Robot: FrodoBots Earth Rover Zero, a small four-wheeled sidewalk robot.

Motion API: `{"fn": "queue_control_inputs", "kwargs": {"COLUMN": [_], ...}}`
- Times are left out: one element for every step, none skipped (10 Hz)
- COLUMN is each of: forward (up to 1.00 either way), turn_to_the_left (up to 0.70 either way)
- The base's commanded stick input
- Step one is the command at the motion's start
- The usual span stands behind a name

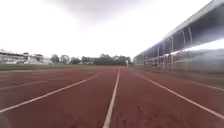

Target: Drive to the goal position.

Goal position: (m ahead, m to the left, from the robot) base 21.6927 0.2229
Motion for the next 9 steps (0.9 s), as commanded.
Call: {"fn": "queue_control_inputs", "kwargs": {"forward": [0.45,0.45,0.45,0.45,0.45,0.45,0.45,0.45,0.45], "turn_to_the_left": [0.0,0.0,0.0,0.0,0.0,0.0,0.0,0.0,0.0]}}
